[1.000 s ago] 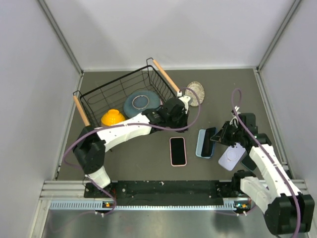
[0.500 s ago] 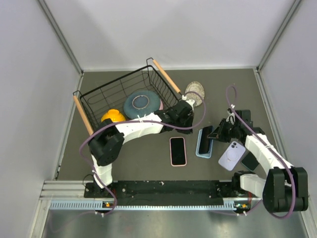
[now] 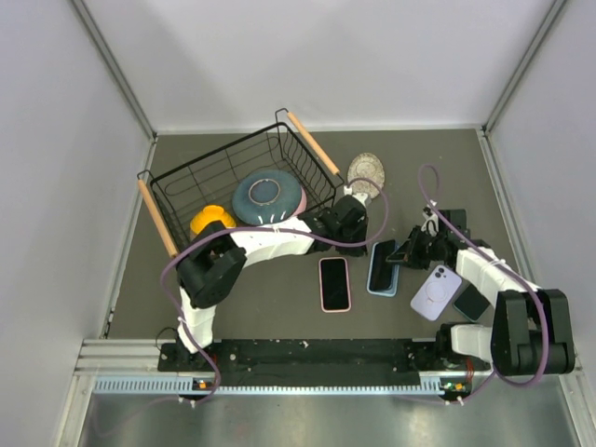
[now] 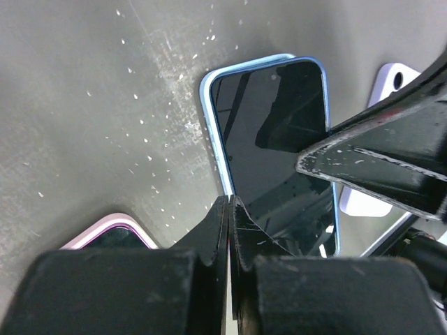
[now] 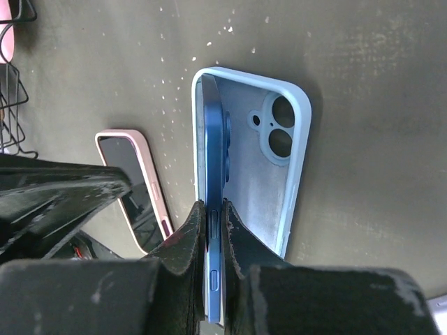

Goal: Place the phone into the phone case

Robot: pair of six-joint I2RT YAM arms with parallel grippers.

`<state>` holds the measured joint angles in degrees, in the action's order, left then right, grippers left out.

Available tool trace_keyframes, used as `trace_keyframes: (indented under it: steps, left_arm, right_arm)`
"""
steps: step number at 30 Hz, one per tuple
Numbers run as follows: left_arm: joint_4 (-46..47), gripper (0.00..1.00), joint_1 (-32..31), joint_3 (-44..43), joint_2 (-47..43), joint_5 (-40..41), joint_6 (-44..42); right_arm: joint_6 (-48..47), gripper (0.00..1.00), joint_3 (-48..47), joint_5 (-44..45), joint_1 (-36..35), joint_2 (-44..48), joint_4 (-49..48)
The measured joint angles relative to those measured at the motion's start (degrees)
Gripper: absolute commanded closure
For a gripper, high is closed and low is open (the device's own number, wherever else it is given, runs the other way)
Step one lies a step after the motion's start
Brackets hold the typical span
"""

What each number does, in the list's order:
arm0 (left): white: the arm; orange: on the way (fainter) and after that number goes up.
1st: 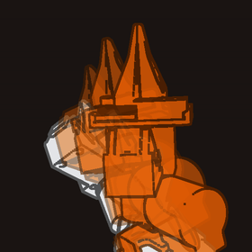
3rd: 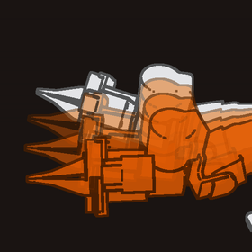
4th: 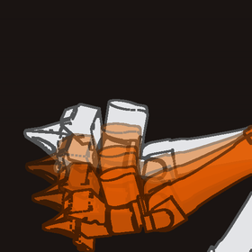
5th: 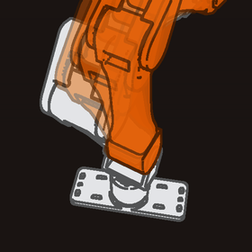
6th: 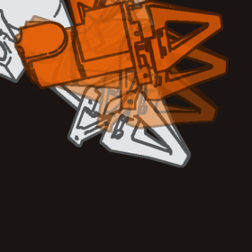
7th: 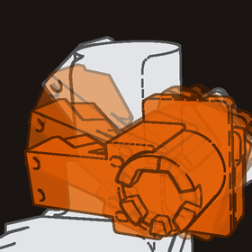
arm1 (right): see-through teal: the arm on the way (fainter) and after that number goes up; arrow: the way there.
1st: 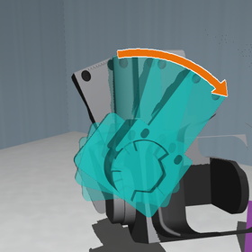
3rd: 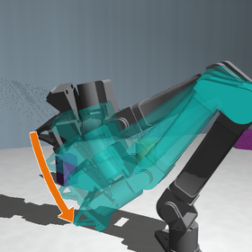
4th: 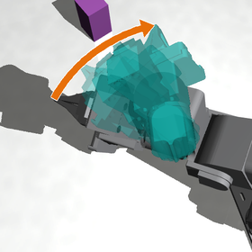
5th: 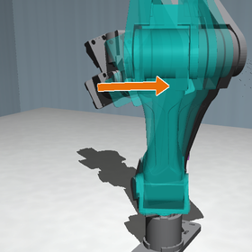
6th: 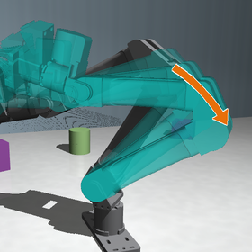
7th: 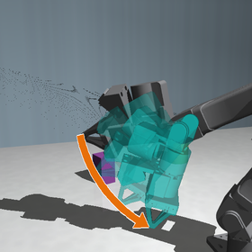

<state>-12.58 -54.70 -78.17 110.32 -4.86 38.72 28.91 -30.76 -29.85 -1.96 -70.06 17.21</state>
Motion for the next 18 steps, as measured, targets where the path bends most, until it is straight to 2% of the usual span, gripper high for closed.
trace_keyframes:
  steps: [7, 10, 18]
  left_arm:
    - [0.13, 1.0, -0.63, 1.09, 2.71, 0.59, 1.6]
    - [0.2, 1.0, -0.83, 1.11, 3.21, 1.11, 1.75]
    - [0.15, 1.0, -1.2, 1.27, 4.87, 1.27, 1.92]
  right_arm:
    - [-0.44, 1.0, 0.0, -1.88, 0.0, -1.81, -1.86]
    - [-0.44, 0.95, 0.02, -2.49, 0.24, -2.67, -2.62]
    - [-0.22, 0.95, 0.85, -4.92, 0.57, -5.09, -6.16]
